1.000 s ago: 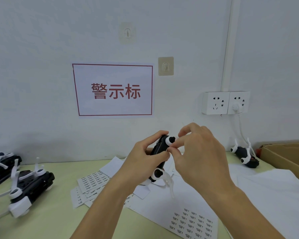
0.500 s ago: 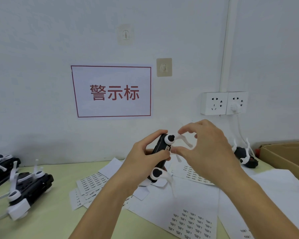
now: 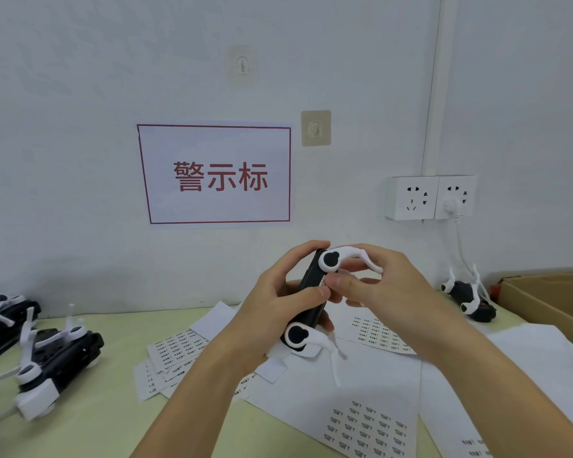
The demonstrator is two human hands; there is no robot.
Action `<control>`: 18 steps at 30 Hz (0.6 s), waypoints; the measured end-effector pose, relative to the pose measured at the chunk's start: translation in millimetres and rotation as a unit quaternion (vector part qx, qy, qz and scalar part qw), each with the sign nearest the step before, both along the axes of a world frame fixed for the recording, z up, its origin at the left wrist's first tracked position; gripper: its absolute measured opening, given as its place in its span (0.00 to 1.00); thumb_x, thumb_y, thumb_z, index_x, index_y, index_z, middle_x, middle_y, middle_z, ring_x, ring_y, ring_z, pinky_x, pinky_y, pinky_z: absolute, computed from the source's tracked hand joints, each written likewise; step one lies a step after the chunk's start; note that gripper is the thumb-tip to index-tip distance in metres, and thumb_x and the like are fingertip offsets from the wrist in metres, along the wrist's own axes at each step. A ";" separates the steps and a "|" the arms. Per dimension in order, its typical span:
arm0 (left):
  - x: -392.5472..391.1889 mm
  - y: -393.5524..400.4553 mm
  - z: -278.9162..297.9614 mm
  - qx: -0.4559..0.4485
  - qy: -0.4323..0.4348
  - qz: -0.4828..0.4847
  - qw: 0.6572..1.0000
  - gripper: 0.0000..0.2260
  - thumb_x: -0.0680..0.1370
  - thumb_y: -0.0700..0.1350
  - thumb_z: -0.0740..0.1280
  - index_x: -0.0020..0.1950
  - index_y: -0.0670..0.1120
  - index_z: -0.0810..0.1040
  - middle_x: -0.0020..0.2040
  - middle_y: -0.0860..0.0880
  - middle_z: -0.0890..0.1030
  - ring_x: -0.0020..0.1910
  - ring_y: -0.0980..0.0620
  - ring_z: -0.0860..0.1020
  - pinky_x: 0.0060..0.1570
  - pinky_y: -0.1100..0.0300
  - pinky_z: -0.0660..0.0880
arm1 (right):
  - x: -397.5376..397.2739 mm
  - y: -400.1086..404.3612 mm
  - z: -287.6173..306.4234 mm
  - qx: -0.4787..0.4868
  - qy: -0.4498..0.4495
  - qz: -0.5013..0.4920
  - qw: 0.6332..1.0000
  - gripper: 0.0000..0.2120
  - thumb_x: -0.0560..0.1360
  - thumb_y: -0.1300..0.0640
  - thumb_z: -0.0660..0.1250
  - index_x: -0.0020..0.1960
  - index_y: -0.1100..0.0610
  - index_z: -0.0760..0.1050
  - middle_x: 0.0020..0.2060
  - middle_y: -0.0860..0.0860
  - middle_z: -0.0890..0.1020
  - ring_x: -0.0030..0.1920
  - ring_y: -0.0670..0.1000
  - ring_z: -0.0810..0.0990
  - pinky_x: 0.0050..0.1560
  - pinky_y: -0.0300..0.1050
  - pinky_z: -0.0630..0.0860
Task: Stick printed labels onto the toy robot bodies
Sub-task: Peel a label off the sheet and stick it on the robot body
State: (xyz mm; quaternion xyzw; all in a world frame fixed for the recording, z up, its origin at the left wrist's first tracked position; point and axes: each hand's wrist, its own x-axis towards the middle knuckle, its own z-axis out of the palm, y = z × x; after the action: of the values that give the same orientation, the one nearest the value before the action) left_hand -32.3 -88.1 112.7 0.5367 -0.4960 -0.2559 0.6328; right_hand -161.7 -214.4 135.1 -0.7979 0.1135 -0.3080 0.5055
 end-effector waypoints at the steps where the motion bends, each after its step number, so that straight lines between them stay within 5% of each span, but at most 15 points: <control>1: 0.5 -0.2 -0.6 -0.001 0.000 -0.004 1.000 0.23 0.75 0.43 0.69 0.67 0.62 0.75 0.47 0.42 0.84 0.40 0.41 0.83 0.41 0.54 0.80 | 0.3 -0.4 0.2 0.005 0.003 -0.001 1.000 0.06 0.75 0.56 0.73 0.50 0.47 0.83 0.46 0.48 0.85 0.43 0.50 0.85 0.47 0.42 0.77; 9: 0.1 -1.9 -0.5 0.002 0.011 -0.011 1.000 0.23 0.72 0.53 0.73 0.67 0.59 0.75 0.49 0.37 0.84 0.38 0.38 0.83 0.44 0.48 0.81 | -2.3 -1.3 2.4 0.026 0.003 0.022 0.999 0.08 0.70 0.53 0.77 0.48 0.48 0.85 0.44 0.48 0.86 0.43 0.51 0.85 0.46 0.39 0.78; 13: 2.2 -1.2 -1.8 0.009 0.006 -0.019 1.000 0.20 0.76 0.49 0.71 0.68 0.59 0.74 0.50 0.37 0.84 0.40 0.38 0.83 0.46 0.47 0.81 | -4.3 -3.2 2.8 0.016 0.007 0.026 1.000 0.07 0.71 0.54 0.77 0.49 0.48 0.84 0.44 0.49 0.86 0.46 0.55 0.85 0.51 0.43 0.81; 18: 2.2 -2.6 -3.3 0.013 0.005 -0.017 1.000 0.18 0.78 0.46 0.68 0.67 0.58 0.74 0.49 0.38 0.84 0.39 0.39 0.83 0.44 0.47 0.81 | -7.8 -4.5 4.5 0.019 0.012 0.031 0.999 0.06 0.73 0.56 0.76 0.48 0.48 0.84 0.43 0.52 0.86 0.45 0.52 0.85 0.40 0.29 0.76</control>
State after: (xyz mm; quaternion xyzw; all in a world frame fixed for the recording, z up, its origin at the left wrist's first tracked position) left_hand -30.1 -90.8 109.5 0.5352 -0.4984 -0.2753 0.6241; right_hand -169.5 -218.9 139.6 -0.7950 0.1011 -0.2804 0.5284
